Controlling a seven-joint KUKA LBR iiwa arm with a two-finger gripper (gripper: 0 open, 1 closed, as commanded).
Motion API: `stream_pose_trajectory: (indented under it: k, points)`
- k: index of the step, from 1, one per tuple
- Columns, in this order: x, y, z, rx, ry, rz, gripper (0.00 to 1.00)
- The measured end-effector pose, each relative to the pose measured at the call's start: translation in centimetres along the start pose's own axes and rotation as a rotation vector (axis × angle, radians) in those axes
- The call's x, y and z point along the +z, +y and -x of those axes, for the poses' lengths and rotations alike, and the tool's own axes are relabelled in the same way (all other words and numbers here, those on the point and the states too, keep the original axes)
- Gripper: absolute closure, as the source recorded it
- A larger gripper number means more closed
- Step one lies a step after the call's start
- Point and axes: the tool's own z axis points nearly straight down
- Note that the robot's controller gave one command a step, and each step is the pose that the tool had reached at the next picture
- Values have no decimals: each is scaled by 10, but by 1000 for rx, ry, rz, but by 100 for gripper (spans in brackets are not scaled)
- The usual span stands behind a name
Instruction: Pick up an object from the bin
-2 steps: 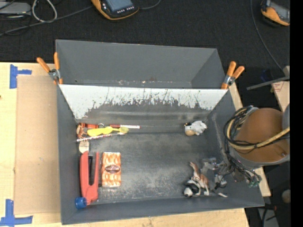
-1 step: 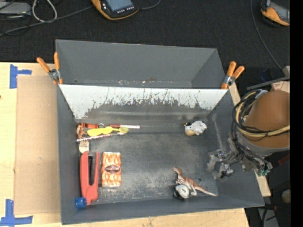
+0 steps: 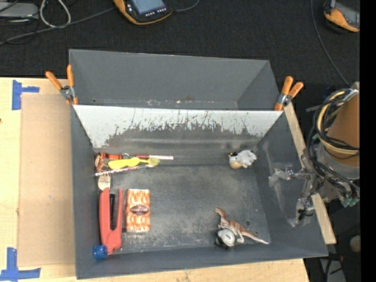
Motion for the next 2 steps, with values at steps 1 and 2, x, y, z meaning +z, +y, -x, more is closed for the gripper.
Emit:
stream_pose_trajectory:
  k: [1, 2]
  points:
    - [0, 0, 0, 1, 0, 0, 0]
    - [39, 15, -3, -127, -2, -2, 0]
